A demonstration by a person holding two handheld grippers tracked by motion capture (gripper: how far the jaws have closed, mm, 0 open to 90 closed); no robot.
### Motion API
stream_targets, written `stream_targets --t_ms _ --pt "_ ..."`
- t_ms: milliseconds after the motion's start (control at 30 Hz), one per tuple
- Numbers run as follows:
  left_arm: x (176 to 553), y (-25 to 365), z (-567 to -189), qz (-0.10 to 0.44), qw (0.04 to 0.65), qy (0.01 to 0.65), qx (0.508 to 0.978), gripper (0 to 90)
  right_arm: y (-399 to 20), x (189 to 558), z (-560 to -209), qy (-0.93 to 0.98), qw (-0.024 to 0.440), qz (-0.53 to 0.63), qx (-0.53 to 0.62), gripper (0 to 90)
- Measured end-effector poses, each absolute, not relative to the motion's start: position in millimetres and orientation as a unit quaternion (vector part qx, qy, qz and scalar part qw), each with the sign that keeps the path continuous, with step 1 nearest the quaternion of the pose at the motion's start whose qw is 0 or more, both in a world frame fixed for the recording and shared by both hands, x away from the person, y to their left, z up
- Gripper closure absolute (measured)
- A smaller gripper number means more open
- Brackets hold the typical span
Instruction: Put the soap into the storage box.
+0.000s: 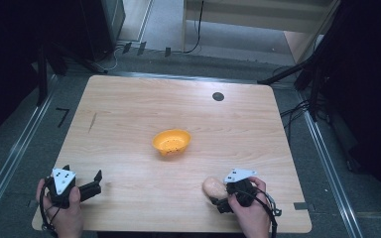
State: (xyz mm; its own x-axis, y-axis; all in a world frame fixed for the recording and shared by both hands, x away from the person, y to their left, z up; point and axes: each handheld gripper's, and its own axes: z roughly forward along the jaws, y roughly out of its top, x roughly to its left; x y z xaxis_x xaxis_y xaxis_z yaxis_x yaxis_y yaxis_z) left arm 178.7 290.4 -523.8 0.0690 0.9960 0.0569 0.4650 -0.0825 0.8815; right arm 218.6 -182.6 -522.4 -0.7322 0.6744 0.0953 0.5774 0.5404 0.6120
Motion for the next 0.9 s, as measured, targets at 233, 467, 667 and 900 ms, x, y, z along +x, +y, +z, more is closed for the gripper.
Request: stream_targets --t_ms 233,467,667,900 --pt "179 291 -524 0.368 0.359 0.574 0.637 0.0 -177 218 -524 0.872 0.082 0.308 0.371 21.6" --pt "179 291 -524 0.366 0.361 0.575 0.637 0.0 -174 218 -526 0.874 0.085 0.3 0.371 23.9" --pt "180 291 -524 0.366 0.362 0.575 0.636 0.0 -174 217 -526 0.874 0.085 0.301 0.372 25.7" --pt "180 291 -524 0.366 0.362 0.575 0.636 0.0 -171 217 -527 0.877 0.095 0.297 0.366 29.6"
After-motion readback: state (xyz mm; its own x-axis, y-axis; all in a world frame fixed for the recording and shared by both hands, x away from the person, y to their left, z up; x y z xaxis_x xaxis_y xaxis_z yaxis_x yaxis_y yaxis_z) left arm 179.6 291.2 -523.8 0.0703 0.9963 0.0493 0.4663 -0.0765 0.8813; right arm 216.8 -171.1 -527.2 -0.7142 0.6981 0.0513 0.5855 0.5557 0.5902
